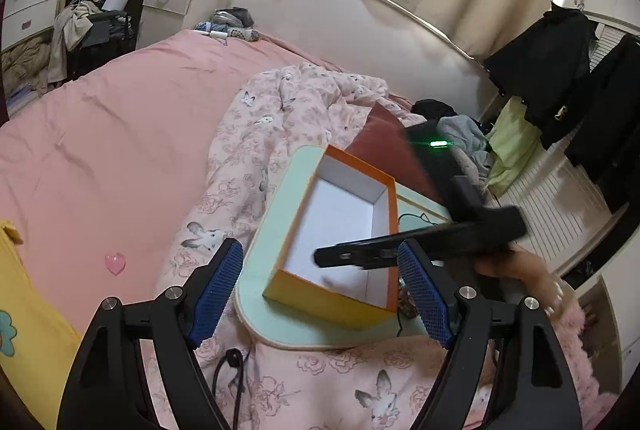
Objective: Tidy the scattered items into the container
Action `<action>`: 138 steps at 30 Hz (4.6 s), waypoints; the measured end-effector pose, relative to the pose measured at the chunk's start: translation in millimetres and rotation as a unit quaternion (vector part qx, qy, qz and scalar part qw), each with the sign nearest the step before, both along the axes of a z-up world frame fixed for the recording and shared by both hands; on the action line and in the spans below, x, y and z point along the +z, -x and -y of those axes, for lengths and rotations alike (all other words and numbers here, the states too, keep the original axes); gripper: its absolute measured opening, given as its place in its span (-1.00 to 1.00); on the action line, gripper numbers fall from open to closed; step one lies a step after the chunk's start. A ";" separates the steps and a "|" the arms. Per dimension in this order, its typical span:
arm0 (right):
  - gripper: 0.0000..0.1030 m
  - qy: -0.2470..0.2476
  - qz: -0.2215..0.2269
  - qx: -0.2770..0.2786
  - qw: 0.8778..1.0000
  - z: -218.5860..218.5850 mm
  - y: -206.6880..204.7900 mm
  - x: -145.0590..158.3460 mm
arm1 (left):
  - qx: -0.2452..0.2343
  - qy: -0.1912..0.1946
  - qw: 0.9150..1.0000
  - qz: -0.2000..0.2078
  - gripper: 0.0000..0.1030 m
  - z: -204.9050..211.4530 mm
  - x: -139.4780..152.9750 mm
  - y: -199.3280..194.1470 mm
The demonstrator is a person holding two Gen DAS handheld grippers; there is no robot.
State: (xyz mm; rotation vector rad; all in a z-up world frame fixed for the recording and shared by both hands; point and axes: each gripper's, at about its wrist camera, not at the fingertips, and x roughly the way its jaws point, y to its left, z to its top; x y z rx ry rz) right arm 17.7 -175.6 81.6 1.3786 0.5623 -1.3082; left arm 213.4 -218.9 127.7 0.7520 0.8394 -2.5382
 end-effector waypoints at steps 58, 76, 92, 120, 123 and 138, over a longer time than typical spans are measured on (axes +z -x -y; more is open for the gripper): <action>0.24 0.221 -0.020 -0.317 0.922 -313.1 129.8 28.0 | -0.156 -0.097 0.981 0.063 0.55 -118.5 -41.5 169.0; 0.25 0.149 -0.256 -0.357 0.886 -336.4 35.6 -30.5 | -0.243 0.008 0.960 0.138 0.55 -190.4 -94.3 146.6; 0.55 0.089 -0.273 -0.303 0.909 -319.8 33.2 -52.4 | -0.247 -0.021 0.958 0.143 0.61 -185.4 -99.8 151.6; 0.76 0.084 -0.269 -0.309 0.908 -321.0 37.7 -54.5 | -0.221 -0.018 0.970 0.095 0.16 -180.3 -80.7 143.8; 0.78 0.094 -0.259 -0.319 0.907 -324.9 40.0 -54.4 | -0.249 0.025 0.963 0.103 0.16 -196.9 -72.0 151.6; 0.86 0.101 -0.255 -0.314 0.909 -323.4 34.3 -53.2 | -0.240 -0.004 0.958 0.155 0.15 -191.4 -98.6 157.2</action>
